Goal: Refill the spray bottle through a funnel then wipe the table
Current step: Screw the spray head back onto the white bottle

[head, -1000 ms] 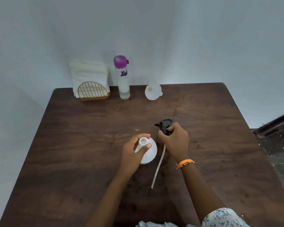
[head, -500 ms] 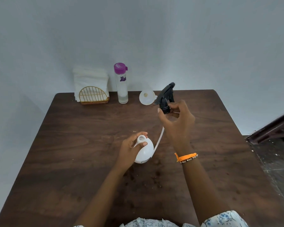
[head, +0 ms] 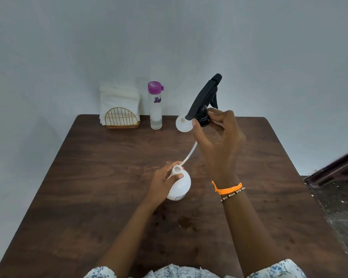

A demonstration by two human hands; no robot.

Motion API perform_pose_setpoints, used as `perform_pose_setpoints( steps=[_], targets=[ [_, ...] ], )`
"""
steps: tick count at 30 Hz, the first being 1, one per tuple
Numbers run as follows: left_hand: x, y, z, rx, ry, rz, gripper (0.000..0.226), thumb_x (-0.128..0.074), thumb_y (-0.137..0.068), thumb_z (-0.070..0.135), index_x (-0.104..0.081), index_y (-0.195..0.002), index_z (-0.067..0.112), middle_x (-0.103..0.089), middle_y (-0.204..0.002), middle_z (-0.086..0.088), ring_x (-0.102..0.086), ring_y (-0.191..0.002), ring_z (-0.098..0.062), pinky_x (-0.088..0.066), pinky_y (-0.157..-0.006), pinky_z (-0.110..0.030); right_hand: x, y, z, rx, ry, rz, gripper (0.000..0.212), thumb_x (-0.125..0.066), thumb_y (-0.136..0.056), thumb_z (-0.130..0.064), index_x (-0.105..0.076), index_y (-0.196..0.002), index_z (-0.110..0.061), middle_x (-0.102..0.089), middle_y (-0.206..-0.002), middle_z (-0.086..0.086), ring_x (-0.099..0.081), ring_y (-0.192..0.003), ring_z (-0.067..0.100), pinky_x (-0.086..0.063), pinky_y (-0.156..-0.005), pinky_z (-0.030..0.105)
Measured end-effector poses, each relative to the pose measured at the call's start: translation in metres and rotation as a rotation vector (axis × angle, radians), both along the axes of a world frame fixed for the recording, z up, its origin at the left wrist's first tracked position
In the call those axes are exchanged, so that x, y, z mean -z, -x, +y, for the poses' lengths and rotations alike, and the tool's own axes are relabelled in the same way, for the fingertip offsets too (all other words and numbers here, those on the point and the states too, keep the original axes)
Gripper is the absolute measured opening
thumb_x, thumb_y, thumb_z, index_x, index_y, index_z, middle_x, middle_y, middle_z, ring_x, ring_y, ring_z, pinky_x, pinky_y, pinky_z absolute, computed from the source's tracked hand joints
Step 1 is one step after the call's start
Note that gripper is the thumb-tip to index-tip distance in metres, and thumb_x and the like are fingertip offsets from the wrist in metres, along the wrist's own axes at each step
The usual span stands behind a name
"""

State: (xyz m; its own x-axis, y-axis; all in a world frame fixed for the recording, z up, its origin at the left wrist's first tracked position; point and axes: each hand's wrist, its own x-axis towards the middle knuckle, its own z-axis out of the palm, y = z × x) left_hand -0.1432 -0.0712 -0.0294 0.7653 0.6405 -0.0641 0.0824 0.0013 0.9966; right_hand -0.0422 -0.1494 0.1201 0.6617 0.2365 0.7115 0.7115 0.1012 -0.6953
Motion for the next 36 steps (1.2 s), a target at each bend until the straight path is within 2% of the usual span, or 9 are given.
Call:
perform_pose_setpoints(
  steps=[5,11,14,17,20,23,30,33,36],
  targets=[
    [-0.001,-0.001,0.000,0.005,-0.019,0.008,0.031,-0.066,-0.075,0.026,-0.066,-0.106,0.027,-0.069,-0.106,0.014,-0.063,-0.102,-0.010,-0.051,-0.091,-0.032,0.005,0.005,0.004,-0.030,-0.023,0.012,0.024,-0.077,-0.071,-0.007,-0.059,-0.084,0.001,-0.063,-0.090,-0.001,-0.064,-0.081,0.011,-0.053,-0.075,0.019],
    [0.000,-0.001,0.000,0.007,0.000,0.010,0.032,-0.069,-0.071,0.039,-0.067,-0.103,0.031,-0.069,-0.104,0.002,-0.063,-0.102,-0.024,-0.052,-0.088,-0.039,0.034,0.004,0.006,-0.101,0.073,-0.001,0.025,-0.079,-0.070,-0.009,-0.059,-0.085,-0.005,-0.063,-0.090,-0.004,-0.065,-0.082,0.011,-0.057,-0.074,0.030],
    [0.002,0.001,0.000,0.006,-0.013,0.030,0.026,-0.068,-0.075,0.043,-0.065,-0.096,0.029,-0.067,-0.094,0.001,-0.061,-0.098,-0.021,-0.052,-0.080,-0.038,0.054,0.007,0.002,-0.171,0.158,0.098,0.028,-0.079,-0.070,-0.010,-0.056,-0.086,-0.015,-0.061,-0.091,-0.016,-0.063,-0.086,0.004,-0.055,-0.078,0.025],
    [0.005,0.002,0.000,0.012,-0.010,0.030,0.044,-0.068,-0.075,0.046,-0.064,-0.114,0.025,-0.068,-0.113,0.000,-0.062,-0.109,-0.022,-0.053,-0.089,-0.047,0.075,0.010,-0.003,-0.216,0.235,0.279,0.026,-0.078,-0.070,-0.010,-0.056,-0.082,-0.015,-0.064,-0.091,-0.016,-0.064,-0.088,0.003,-0.053,-0.079,0.023],
    [0.004,0.002,-0.001,0.006,-0.003,0.034,0.037,-0.067,-0.078,0.037,-0.065,-0.113,0.025,-0.069,-0.110,0.002,-0.064,-0.104,-0.017,-0.056,-0.084,-0.040,0.091,0.012,-0.009,-0.249,0.319,0.386,0.025,-0.079,-0.070,-0.010,-0.059,-0.085,-0.014,-0.066,-0.088,-0.013,-0.065,-0.082,0.001,-0.051,-0.074,0.016],
    [0.005,0.004,-0.002,-0.008,-0.031,0.049,0.018,-0.065,-0.085,0.017,-0.065,-0.093,0.033,-0.071,-0.094,0.009,-0.066,-0.093,-0.012,-0.056,-0.077,-0.029,0.099,0.014,-0.012,-0.319,0.396,0.448,0.028,-0.076,-0.073,-0.009,-0.061,-0.094,-0.019,-0.066,-0.092,-0.013,-0.063,-0.086,0.000,-0.050,-0.078,0.015],
    [0.007,0.004,-0.005,-0.026,-0.020,0.066,0.016,-0.067,-0.079,0.026,-0.064,-0.092,0.036,-0.070,-0.096,0.005,-0.065,-0.094,-0.016,-0.056,-0.077,-0.028,0.111,0.003,-0.008,-0.373,0.698,0.212,0.036,-0.051,-0.082,-0.035,-0.064,-0.109,-0.016,-0.053,-0.100,-0.015,-0.041,-0.097,0.013,-0.026,-0.079,0.001],
    [0.008,0.006,-0.005,-0.024,-0.022,0.071,0.022,-0.065,-0.072,0.042,-0.066,-0.094,0.040,-0.070,-0.104,0.003,-0.064,-0.101,-0.019,-0.054,-0.087,-0.041,0.125,-0.006,-0.009,-0.357,0.758,0.140,0.032,-0.045,-0.083,-0.040,-0.064,-0.103,-0.024,-0.059,-0.096,-0.015,-0.050,-0.096,0.023,-0.022,-0.083,0.005],
    [0.006,0.005,-0.005,-0.028,-0.029,0.091,0.024,-0.067,-0.081,0.025,-0.063,-0.095,0.044,-0.068,-0.103,0.012,-0.062,-0.102,-0.014,-0.051,-0.092,-0.043,0.133,-0.011,-0.009,-0.368,0.814,0.151,0.024,-0.042,-0.087,-0.038,-0.059,-0.103,-0.037,-0.062,-0.100,-0.018,-0.054,-0.100,0.022,-0.025,-0.087,0.016]
  ],
)
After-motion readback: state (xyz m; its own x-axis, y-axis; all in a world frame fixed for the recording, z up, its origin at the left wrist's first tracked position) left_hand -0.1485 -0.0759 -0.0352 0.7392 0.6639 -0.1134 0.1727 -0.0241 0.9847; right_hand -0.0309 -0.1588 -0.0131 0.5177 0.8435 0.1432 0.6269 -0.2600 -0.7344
